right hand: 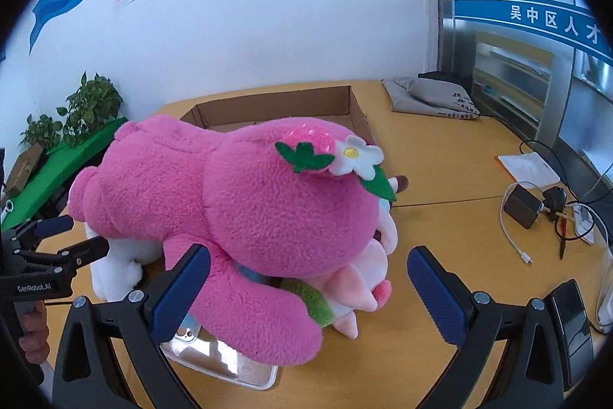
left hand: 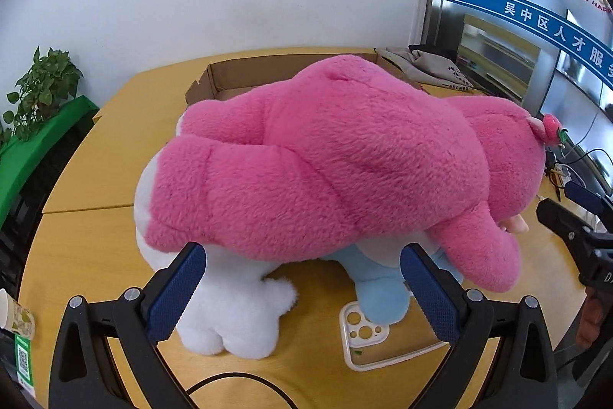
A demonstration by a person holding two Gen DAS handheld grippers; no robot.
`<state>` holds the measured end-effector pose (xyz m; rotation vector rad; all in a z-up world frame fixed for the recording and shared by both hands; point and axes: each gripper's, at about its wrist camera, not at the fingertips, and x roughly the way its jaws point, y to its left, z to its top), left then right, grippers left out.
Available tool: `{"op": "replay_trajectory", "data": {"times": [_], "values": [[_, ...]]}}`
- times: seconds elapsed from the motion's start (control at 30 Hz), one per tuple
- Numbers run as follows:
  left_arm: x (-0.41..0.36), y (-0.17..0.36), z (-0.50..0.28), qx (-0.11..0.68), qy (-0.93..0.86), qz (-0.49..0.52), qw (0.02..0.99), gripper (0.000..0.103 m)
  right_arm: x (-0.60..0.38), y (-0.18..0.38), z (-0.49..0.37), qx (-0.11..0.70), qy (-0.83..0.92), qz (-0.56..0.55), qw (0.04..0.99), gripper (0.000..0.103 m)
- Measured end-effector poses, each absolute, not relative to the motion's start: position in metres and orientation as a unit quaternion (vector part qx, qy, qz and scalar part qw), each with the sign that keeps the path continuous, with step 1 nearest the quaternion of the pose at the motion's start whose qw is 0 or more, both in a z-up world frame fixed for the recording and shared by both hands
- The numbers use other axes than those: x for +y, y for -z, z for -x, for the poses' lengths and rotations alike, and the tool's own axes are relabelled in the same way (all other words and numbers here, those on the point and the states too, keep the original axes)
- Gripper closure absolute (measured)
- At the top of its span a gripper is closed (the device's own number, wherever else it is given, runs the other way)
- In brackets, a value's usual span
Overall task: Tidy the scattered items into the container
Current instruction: 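Move both grippers to the large pink bear, fingers around its body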
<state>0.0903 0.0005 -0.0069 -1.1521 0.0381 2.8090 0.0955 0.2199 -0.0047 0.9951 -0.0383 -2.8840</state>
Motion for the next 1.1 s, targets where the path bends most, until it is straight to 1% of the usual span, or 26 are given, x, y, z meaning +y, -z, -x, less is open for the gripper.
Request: {"op": "replay_trajectory", "data": {"times": [0.27, 1.1], "values": [[0.0126, 0.0054, -0.0855, 0.017, -0.921, 0.384, 0.060, 0.000, 0.2162, 0.0062, -0.0887, -0.004, 0.942, -0.332, 0.047, 0.000], [0.0056, 0.0063, -0.0858, 0.008, -0.921, 0.387, 0.054, 0.000, 0.2104, 0.0134, -0.0910, 0.006, 0.940, -0.337, 0.049, 0.000]]}}
